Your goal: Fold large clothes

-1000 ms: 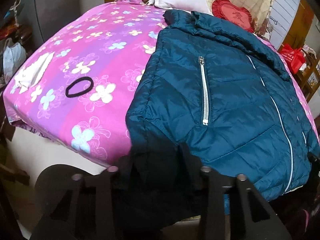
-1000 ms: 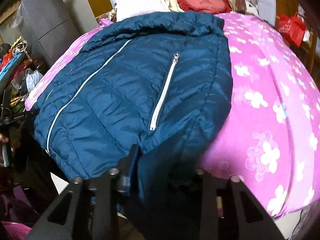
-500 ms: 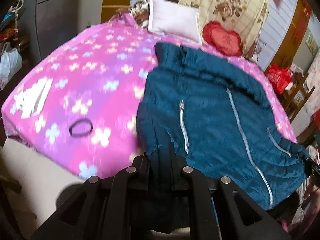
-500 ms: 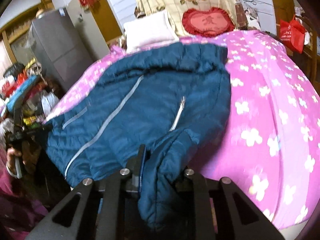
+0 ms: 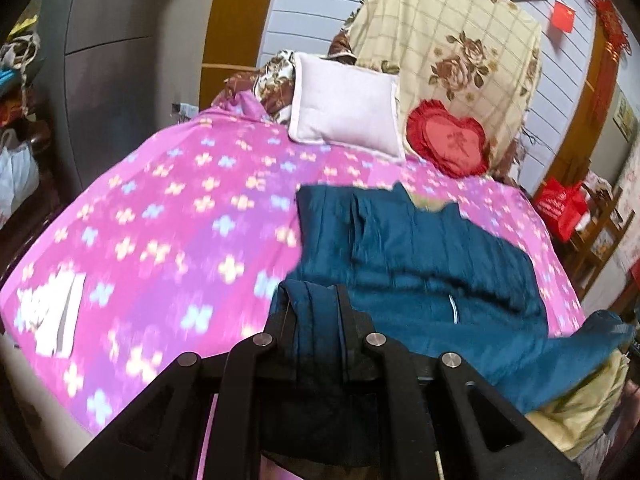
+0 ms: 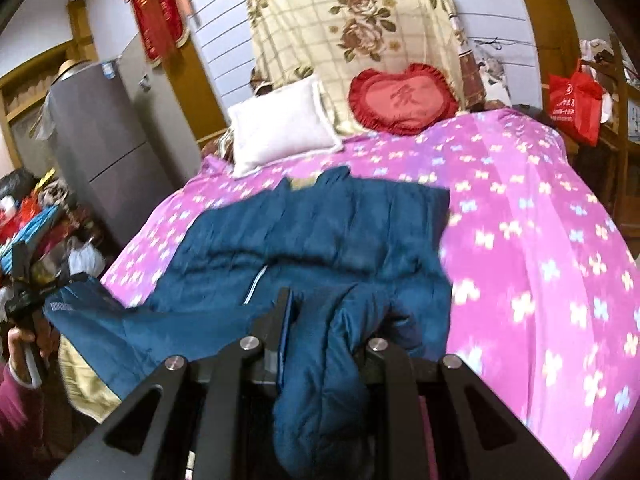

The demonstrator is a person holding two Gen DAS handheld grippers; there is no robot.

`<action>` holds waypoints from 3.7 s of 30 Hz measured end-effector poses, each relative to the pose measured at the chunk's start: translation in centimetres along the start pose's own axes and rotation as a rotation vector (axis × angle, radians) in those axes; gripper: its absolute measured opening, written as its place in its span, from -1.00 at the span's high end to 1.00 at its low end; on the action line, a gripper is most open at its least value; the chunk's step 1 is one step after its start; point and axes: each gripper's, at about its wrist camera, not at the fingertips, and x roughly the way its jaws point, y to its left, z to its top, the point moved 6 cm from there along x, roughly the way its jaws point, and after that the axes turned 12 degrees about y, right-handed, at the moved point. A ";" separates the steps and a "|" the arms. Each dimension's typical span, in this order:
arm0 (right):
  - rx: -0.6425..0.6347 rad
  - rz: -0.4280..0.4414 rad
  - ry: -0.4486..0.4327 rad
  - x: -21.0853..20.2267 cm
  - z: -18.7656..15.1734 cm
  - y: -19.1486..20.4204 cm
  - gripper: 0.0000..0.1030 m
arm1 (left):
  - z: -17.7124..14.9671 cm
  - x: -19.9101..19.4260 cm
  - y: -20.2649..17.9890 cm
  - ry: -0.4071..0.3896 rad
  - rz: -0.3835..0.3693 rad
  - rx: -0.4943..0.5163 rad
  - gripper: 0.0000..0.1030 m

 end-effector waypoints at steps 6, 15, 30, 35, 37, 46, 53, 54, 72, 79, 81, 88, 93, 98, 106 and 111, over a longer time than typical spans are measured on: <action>0.050 -0.046 0.006 4.3 6.9 -2.1 0.62 | 6.5 4.4 -0.6 -0.016 0.034 -0.029 1.00; 0.127 -0.110 0.053 13.1 15.2 -7.1 0.62 | 13.5 14.5 -1.3 0.006 0.105 -0.054 1.00; 0.297 -0.169 0.118 25.5 16.6 -12.4 0.57 | 14.6 14.3 0.5 -0.016 -0.008 -0.050 0.40; 0.353 -0.091 0.116 25.1 16.9 -12.8 0.33 | 11.0 12.3 -0.9 -0.049 -0.015 0.006 0.40; 0.360 -0.055 0.104 24.4 17.1 -12.6 -0.35 | 9.7 14.0 -1.8 0.011 0.011 0.035 0.40; 0.232 -0.135 -0.071 14.9 18.7 -9.0 -0.93 | 8.3 20.1 -3.5 0.086 0.113 0.032 0.40; -0.125 -0.130 0.031 18.0 17.1 0.1 -0.93 | 8.6 20.8 -3.7 0.088 0.147 0.007 0.40; -0.149 -0.134 0.054 19.6 17.0 1.0 -0.93 | 8.6 20.9 -3.6 0.088 0.151 0.008 0.40; -0.074 -0.353 0.206 34.8 19.6 -0.5 -0.99 | 8.9 22.0 -3.0 0.097 0.188 0.032 0.32; -0.071 -0.254 0.116 29.9 19.5 2.0 -0.99 | 9.0 22.1 -3.0 0.115 0.191 0.020 0.32; -0.116 -0.202 0.084 28.5 19.8 4.3 -0.99 | 9.0 22.1 -3.0 0.117 0.191 0.018 0.32; -0.294 -0.094 0.165 32.0 19.8 12.5 -0.93 | 9.2 22.3 -2.9 0.125 0.191 0.019 0.32; -0.302 -0.139 0.240 37.5 19.7 14.0 -0.90 | 9.3 22.7 -2.8 0.127 0.196 0.019 0.30; -0.244 -0.170 0.263 40.6 19.7 12.7 -0.93 | 9.6 23.1 -2.8 0.135 0.192 0.010 0.28; -0.203 -0.136 0.180 34.6 19.3 9.9 -0.92 | 9.5 23.1 -2.7 0.145 0.182 0.008 0.27; -0.148 -0.339 0.127 29.8 19.1 1.3 -0.93 | 9.5 23.2 -2.5 0.138 0.194 0.016 0.18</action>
